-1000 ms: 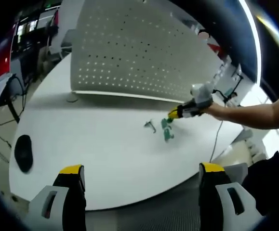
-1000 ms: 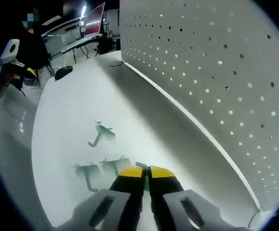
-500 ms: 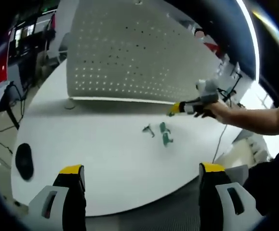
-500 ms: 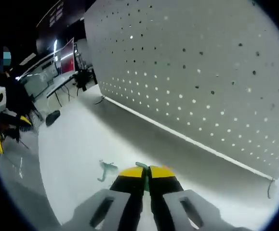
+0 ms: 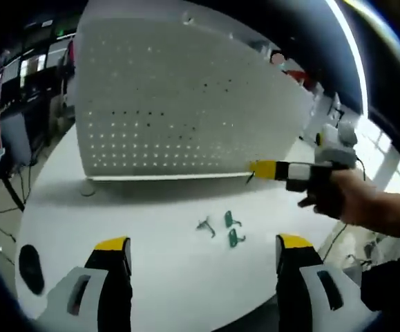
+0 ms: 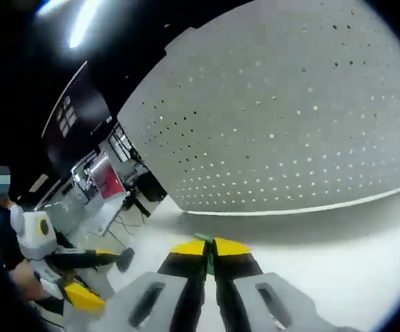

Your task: Insert the hook assembly into the mounting plate slot until the hook locks in place.

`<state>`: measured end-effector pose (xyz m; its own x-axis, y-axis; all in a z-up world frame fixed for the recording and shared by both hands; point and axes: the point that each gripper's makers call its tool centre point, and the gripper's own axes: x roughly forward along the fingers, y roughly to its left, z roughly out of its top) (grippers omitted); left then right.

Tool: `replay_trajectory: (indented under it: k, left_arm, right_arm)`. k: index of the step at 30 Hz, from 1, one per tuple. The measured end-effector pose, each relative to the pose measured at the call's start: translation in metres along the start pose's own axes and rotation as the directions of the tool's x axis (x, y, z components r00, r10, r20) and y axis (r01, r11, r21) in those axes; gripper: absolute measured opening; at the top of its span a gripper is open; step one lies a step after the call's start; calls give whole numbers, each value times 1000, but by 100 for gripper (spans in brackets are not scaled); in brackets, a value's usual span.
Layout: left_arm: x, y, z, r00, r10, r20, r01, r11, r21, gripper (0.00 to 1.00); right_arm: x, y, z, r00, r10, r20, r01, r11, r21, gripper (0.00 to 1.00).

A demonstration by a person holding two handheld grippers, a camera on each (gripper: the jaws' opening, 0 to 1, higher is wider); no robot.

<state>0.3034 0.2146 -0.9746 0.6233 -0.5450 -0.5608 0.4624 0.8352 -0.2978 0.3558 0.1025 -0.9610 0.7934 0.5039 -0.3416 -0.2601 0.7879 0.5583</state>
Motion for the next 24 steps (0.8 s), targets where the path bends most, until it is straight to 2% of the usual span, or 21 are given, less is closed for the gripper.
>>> replay_trajectory:
  k: [2,5,7,10,13,14,15,16,19,21,24]
  left_arm:
    - [6,-4,2,1000,-5,1,5,1000,-2,83]
    - [14,-12,12,999,-21,43,23,998,-56,80]
    - [19,-21,16,996,-70,57,75,992,-106,77]
    - [23,-24,19,996,-67,58,73,992,-107,71]
    - [24,-29,27,993,-77,90,89,987,-131,63]
    - [24,-30,28,992,-79,97,92,985,-144,61]
    - [24,-29,34,989,-60,133,79,986,-144,60]
    - [24,-26,39,985,-30,172,57,986,-158,57]
    - [22,-35,45,976,-40,216,87,973,-214,52]
    - [23,-39,46,976,-49,213,95,973,-212,46]
    - [25,-45,48,974,-64,218,114,968,-225,39]
  right_arm:
    - [-3,8,0,999,3,33,-5,997,80,0]
    - [-5,22,-3,999,21,42,-26,991,131,0]
    - [-8,32,-1,997,33,67,-46,981,190,0]
    - [-12,37,3,995,27,100,-49,972,230,0]
    - [-15,39,9,991,12,134,-46,965,257,0]
    - [-16,40,11,989,6,151,-50,957,287,0]
    - [-17,42,15,985,8,173,-65,943,327,0]
    - [-16,43,13,987,15,158,-64,950,307,0]
    - [-16,50,17,985,26,170,-74,957,282,0]
    - [-15,52,18,984,31,178,-87,944,319,0]
    - [-16,60,18,980,38,195,-101,941,324,0]
